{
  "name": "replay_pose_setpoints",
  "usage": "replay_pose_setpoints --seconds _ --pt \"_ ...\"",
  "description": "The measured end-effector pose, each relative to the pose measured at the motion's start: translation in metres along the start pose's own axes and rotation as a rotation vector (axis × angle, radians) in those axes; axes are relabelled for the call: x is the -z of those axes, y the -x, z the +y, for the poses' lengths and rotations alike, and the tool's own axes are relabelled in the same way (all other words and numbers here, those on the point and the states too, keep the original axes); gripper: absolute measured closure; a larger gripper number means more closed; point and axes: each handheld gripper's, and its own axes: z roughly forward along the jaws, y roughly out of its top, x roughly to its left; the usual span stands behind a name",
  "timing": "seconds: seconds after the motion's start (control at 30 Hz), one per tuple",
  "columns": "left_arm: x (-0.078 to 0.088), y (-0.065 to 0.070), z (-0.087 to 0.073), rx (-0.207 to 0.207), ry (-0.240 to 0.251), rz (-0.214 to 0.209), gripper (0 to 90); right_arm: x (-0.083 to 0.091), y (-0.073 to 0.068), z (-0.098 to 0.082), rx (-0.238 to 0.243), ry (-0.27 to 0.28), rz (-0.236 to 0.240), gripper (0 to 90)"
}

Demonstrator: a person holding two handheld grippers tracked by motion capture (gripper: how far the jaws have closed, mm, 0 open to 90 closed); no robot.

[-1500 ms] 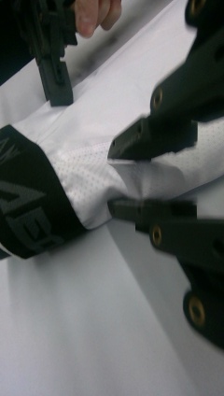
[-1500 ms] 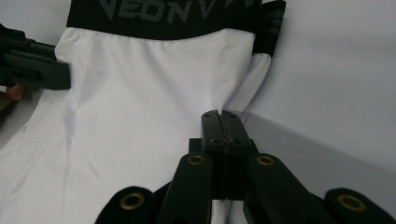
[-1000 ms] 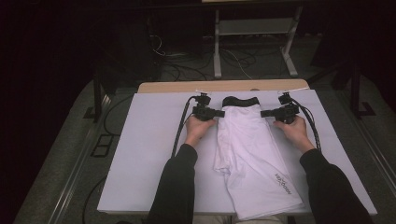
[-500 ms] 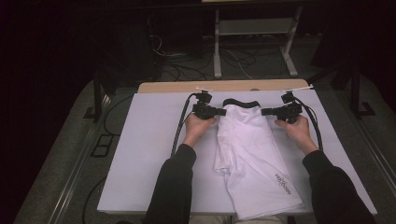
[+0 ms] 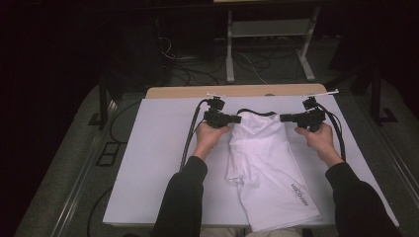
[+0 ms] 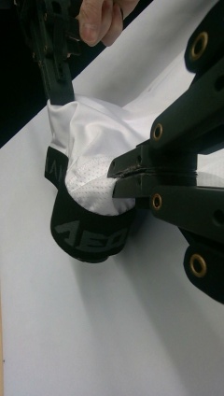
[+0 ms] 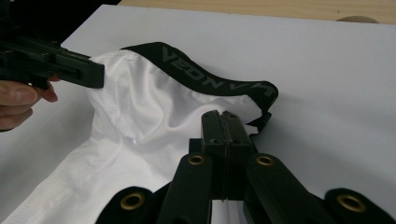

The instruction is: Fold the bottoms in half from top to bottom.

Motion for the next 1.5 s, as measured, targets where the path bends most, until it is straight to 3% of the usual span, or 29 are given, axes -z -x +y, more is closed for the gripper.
replay_pose_setpoints --seconds 0.43,1.1,1.27,1.5 --pt "0.011 0.024 -0.002 -0.015 -0.004 -0.017 88.4 0.014 0.000 -0.014 -0.024 0.030 0.027 89.0" --pt "0.030 0.041 -0.016 0.004 0.014 -0.052 88.4 0.037 -0.018 -0.028 0.021 0.023 0.067 88.9" --pt "0.035 0.052 -0.017 0.007 0.008 -0.070 88.4 0.042 -0.022 -0.031 0.030 0.018 0.072 88.9" --pt "0.038 0.069 -0.022 -0.018 -0.021 -0.093 88.4 0.049 -0.022 -0.042 0.028 0.003 0.080 88.9"
